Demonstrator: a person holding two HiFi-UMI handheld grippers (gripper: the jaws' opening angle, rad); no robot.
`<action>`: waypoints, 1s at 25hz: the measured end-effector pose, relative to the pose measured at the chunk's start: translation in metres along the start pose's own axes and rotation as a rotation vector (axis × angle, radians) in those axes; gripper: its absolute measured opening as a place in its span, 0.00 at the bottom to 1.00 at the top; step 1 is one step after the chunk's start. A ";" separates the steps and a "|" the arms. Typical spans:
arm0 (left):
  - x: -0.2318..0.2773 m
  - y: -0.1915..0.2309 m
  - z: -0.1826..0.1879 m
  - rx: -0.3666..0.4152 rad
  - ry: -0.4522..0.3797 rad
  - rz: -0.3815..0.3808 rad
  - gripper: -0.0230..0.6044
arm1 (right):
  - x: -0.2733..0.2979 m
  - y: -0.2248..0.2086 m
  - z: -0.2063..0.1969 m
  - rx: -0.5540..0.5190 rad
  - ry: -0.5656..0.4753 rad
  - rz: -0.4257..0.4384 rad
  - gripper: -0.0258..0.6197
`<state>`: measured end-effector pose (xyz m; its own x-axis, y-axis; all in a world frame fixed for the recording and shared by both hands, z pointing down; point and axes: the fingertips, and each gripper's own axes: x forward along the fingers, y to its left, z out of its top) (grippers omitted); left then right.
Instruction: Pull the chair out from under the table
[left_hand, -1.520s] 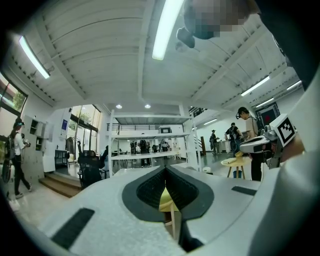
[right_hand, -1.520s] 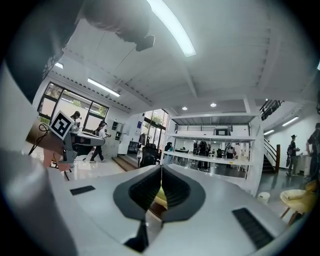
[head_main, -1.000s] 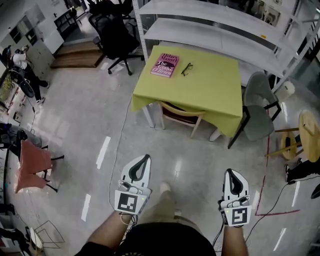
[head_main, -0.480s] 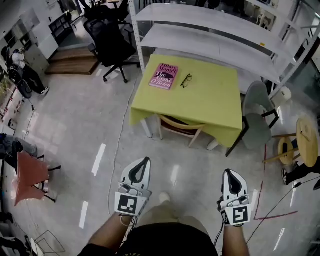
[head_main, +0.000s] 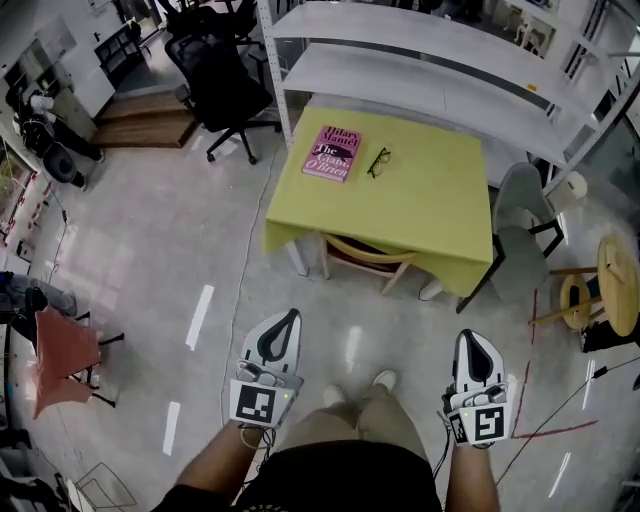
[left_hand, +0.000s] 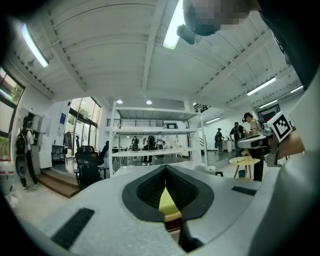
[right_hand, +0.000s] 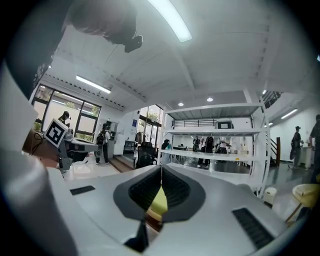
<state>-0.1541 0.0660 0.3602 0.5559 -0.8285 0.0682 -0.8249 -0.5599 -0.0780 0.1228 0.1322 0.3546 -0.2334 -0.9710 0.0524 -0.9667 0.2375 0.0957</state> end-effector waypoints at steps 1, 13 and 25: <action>0.002 0.001 -0.001 0.000 0.004 0.001 0.05 | 0.003 0.000 0.000 -0.001 -0.002 0.002 0.06; 0.038 0.023 -0.008 0.003 0.015 0.040 0.05 | 0.044 -0.021 -0.001 -0.020 -0.006 0.030 0.06; 0.095 0.030 -0.013 0.002 0.040 0.049 0.05 | 0.093 -0.052 -0.013 -0.019 0.018 0.061 0.06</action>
<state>-0.1275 -0.0291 0.3768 0.5100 -0.8539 0.1042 -0.8510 -0.5185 -0.0838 0.1528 0.0300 0.3672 -0.2894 -0.9542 0.0761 -0.9486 0.2966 0.1105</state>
